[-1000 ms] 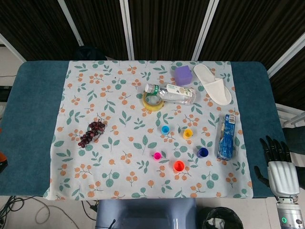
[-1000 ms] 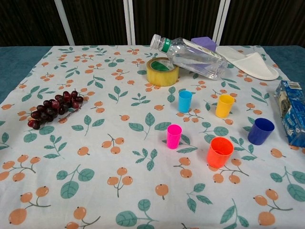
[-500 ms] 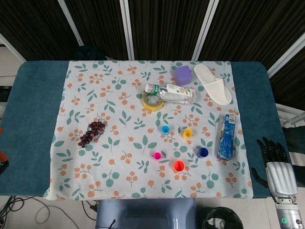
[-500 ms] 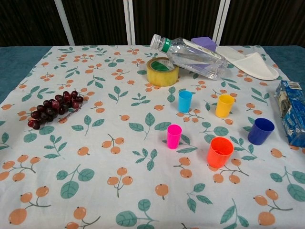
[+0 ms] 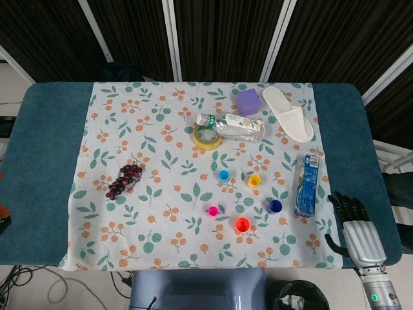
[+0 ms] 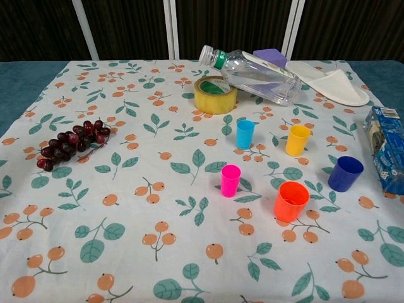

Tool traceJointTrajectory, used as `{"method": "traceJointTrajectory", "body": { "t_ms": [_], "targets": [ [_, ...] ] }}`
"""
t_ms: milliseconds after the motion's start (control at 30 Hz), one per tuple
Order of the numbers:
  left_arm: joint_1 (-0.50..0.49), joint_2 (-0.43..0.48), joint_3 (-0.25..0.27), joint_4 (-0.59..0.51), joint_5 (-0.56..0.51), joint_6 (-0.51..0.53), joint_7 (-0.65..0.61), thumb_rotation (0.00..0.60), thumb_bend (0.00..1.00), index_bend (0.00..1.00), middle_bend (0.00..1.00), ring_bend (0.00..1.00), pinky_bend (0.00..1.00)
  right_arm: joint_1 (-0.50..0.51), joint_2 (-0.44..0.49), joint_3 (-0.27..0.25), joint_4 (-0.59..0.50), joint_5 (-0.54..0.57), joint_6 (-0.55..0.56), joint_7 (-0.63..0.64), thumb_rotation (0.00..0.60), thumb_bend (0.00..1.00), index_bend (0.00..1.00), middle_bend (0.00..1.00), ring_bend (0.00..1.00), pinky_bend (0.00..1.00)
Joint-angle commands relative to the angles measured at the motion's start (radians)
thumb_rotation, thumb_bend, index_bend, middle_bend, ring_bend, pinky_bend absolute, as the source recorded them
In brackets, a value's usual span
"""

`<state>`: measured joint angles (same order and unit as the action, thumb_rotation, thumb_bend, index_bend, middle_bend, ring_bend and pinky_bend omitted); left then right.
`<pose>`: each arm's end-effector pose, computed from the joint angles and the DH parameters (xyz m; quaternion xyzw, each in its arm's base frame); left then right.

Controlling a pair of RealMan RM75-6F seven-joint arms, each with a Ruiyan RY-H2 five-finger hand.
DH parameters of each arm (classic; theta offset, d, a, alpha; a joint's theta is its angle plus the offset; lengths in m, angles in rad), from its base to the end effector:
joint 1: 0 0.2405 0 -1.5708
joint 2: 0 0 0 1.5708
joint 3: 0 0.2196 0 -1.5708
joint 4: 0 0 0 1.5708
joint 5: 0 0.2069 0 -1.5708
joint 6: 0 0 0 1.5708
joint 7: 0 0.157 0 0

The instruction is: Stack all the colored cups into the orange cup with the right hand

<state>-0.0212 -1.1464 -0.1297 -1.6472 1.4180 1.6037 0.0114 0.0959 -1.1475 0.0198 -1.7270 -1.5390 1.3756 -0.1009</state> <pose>-0.2785 0.1860 0.1693 -0.5063 -0.3797 -0.4267 0.6461 -0.2499 -0.1833 0.1059 0.6335 -0.4234 0.3714 0.5306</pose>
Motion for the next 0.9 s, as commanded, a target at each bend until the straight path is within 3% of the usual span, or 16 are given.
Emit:
{"method": "traceJointTrajectory", "body": {
  "t_ms": [33, 300, 467, 667, 900],
  "targets": [
    [-0.002, -0.002, 0.001, 0.000, 0.000, -0.003, 0.004, 0.600, 0.76, 0.15, 0.01, 0.00, 0.00, 0.064, 0.016, 0.010, -0.024, 0.012, -0.095, 0.000, 0.600, 0.39, 0.00, 0.00, 0.00, 0.04],
    [-0.001, -0.004, 0.001, 0.000, -0.004, -0.002, 0.010, 0.600, 0.76, 0.15, 0.01, 0.00, 0.00, 0.215, 0.012, 0.096, -0.095, 0.136, -0.291, -0.106, 0.600, 0.39, 0.00, 0.00, 0.00, 0.04],
    [-0.001, -0.003, 0.001, 0.001, -0.006, -0.004, 0.007, 0.600, 0.76, 0.15, 0.01, 0.00, 0.00, 0.280, -0.024, 0.137, -0.120, 0.256, -0.351, -0.212, 0.600, 0.39, 0.04, 0.00, 0.00, 0.04],
    [-0.001, -0.001, -0.001, 0.002, -0.010, -0.006, 0.002, 0.600, 0.76, 0.15, 0.01, 0.00, 0.00, 0.341, -0.097, 0.147, -0.093, 0.376, -0.388, -0.317, 0.600, 0.39, 0.12, 0.00, 0.00, 0.04],
    [-0.002, 0.000, -0.003, 0.004, -0.015, -0.009, 0.000, 0.600, 0.76, 0.15, 0.01, 0.00, 0.00, 0.369, -0.153, 0.121, -0.053, 0.447, -0.384, -0.392, 0.600, 0.39, 0.18, 0.00, 0.00, 0.04]
  ]
}}
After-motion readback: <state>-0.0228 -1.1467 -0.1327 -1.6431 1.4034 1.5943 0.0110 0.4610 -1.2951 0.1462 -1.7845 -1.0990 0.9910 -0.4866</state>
